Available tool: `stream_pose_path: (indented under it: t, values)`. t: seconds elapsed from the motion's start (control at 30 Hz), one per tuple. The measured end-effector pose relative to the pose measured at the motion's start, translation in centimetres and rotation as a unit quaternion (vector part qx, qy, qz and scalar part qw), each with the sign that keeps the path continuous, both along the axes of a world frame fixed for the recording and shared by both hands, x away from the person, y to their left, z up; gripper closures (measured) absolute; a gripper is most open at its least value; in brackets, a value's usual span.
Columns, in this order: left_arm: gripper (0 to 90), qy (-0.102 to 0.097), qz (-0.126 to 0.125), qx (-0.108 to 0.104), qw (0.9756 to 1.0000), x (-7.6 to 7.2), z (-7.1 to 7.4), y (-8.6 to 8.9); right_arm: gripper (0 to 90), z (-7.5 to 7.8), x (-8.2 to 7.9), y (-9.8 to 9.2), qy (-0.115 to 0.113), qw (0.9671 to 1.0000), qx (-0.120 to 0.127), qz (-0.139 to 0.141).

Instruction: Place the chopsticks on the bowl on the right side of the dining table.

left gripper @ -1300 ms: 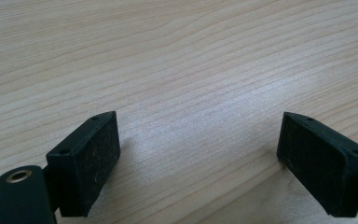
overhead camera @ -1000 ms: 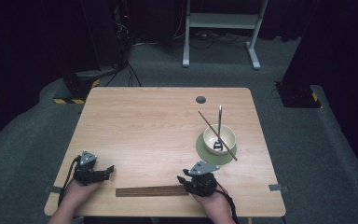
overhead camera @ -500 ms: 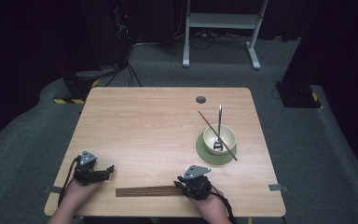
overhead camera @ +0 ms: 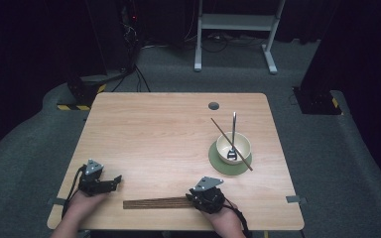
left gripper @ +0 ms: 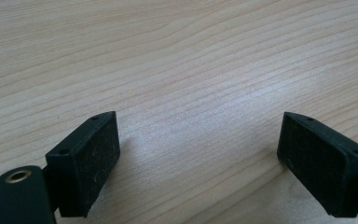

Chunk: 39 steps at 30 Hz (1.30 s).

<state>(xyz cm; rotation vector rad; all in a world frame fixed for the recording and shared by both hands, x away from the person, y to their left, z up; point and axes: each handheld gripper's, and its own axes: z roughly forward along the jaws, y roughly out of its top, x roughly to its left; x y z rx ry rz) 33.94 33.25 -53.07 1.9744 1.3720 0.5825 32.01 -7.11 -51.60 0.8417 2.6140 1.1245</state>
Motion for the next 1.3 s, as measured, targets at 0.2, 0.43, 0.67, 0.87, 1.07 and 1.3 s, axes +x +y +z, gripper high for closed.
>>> stream_pose_path:
  t: [0.2,0.43,0.67,0.87,1.07,1.3]
  values:
    - [12.8,0.000,0.000,0.000,1.0000,0.0,0.0,0.0,76.0,-0.1,0.4,-0.5,0.001,0.9999,0.000,-0.014]
    - [12.8,0.000,-0.001,0.000,1.0000,0.0,0.0,0.0,77.3,-0.3,0.8,-0.8,-0.005,0.9995,-0.005,-0.031]
    - [12.8,0.000,-0.001,0.000,1.0000,0.0,0.0,0.0,76.9,-0.5,1.2,-1.5,-0.007,0.9989,-0.004,-0.047]
    - [12.8,0.000,-0.001,0.000,1.0000,0.0,0.0,0.0,74.4,-0.6,1.2,-1.0,-0.026,0.9991,-0.007,-0.033]
    - [12.9,0.000,0.000,0.000,1.0000,0.0,0.0,0.0,80.4,-0.7,1.3,-0.4,-0.041,0.9989,-0.015,-0.019]
    - [13.1,0.000,0.001,0.000,1.0000,0.0,0.0,0.0,83.8,-0.5,1.3,-0.5,-0.040,0.9989,-0.016,-0.019]
